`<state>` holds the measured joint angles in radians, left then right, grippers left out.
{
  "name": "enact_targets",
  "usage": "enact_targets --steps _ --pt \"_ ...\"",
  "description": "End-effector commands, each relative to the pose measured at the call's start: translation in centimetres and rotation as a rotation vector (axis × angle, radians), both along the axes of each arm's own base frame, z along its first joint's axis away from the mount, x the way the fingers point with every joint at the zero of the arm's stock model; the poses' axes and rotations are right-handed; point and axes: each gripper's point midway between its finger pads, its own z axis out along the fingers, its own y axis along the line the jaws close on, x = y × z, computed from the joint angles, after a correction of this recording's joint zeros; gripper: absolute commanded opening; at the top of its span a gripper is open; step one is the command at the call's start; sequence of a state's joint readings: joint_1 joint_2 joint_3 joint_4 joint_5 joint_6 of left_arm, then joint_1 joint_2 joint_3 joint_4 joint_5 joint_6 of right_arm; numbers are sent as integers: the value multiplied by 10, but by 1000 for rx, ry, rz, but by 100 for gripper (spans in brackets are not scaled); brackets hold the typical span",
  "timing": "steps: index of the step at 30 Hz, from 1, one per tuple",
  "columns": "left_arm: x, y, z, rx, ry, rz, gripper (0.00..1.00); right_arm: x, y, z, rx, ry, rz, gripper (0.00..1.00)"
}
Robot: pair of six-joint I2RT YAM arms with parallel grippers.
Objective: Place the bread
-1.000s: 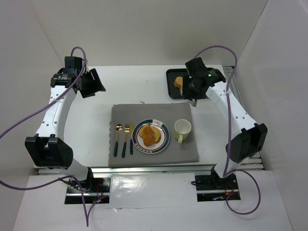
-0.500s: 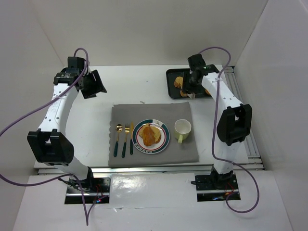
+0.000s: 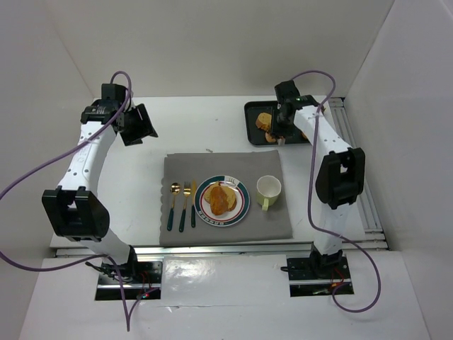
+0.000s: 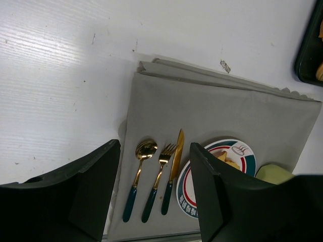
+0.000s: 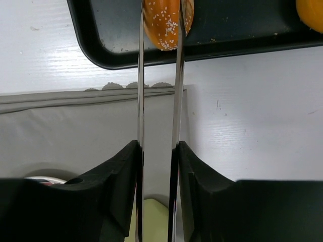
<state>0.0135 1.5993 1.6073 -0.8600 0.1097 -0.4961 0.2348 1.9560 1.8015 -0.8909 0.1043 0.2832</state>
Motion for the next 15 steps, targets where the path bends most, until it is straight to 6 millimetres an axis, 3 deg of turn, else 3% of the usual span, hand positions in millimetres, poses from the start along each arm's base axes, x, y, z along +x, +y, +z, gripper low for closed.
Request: enact_targets --steps 1,5,8,9,12,15 --pt "9 0 17 8 -56 -23 70 9 -7 70 13 -189 -19 28" --pt "10 0 21 8 -65 -23 70 -13 5 111 25 -249 47 26" --pt "11 0 17 13 -57 -30 70 -47 38 122 50 -248 211 26" --pt "11 0 17 13 -57 -30 70 -65 62 120 52 -227 294 26" --pt "12 2 17 16 -56 -16 70 -118 101 107 57 -147 491 28" --pt "13 2 21 16 -67 -16 70 -158 111 92 58 -73 563 28"
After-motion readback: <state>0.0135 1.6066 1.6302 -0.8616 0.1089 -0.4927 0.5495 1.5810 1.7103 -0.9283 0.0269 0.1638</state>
